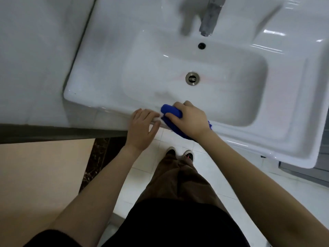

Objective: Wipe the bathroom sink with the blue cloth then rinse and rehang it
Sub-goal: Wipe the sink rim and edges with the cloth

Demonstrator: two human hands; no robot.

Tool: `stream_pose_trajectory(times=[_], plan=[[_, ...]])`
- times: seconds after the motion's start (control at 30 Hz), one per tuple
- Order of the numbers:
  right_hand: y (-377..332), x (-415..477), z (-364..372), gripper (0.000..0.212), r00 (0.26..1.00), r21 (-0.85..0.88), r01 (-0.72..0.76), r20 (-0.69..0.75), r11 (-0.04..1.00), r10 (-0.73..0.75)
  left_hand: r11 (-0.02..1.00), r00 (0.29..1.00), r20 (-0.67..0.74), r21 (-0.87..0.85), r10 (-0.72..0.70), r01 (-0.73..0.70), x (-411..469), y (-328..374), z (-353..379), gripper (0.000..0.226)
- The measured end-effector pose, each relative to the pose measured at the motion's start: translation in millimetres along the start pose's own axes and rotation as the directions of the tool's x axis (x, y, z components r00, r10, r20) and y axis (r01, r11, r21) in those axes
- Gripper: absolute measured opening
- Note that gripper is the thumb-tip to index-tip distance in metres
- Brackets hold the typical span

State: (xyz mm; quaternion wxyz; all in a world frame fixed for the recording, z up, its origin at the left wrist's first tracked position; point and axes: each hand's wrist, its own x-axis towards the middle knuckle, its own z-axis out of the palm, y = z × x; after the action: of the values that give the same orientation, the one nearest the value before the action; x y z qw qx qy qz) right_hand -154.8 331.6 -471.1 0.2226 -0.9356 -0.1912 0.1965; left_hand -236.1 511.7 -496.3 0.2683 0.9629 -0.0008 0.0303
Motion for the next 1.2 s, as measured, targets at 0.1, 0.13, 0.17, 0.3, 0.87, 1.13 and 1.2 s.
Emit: stream_pose_trajectory(times=[0.1,0.13,0.17,0.3,0.87,1.13,1.2], plan=[[82.1,-58.6,-36.2,0.034,0.992,-0.081,-0.12,-0.045,0.989,0.117,1.0,1.0,-0.021,0.021,0.008,-0.007,0.1,-2.1,2.5,0.024],[113.2,-81.6,-51.9,0.034,0.978,-0.112,-0.208,-0.06,0.972,0.202,1.0,1.0,-0.029,0.027,0.011,-0.01,0.3,-2.8,3.3,0.024],[139.6,-103.1,-68.6,0.033,0.95,-0.124,-0.311,-0.076,0.942,0.304,0.999,0.999,-0.038,0.03,0.015,-0.014,0.6,-3.8,4.4,0.023],[170.7,-135.2,-88.8,0.037,0.861,-0.161,-0.505,-0.156,0.848,0.484,0.999,0.998,-0.06,0.024,0.024,-0.022,1.3,-4.5,6.3,0.021],[172.6,-150.5,-84.5,0.046,0.737,-0.137,-0.667,-0.264,0.732,0.622,0.995,0.997,0.048,0.072,0.066,-0.069,-1.3,-9.8,-2.3,0.032],[52.3,-63.9,-20.4,0.04,0.902,-0.115,-0.4,-0.224,0.91,0.368,0.994,0.999,0.036,0.107,0.008,-0.012,-1.6,-1.4,1.4,0.034],[17.3,-41.1,-7.2,0.039,0.948,-0.109,-0.296,-0.156,0.949,0.278,0.992,0.999,0.042,0.123,-0.017,0.012,-0.6,0.7,2.9,0.033]])
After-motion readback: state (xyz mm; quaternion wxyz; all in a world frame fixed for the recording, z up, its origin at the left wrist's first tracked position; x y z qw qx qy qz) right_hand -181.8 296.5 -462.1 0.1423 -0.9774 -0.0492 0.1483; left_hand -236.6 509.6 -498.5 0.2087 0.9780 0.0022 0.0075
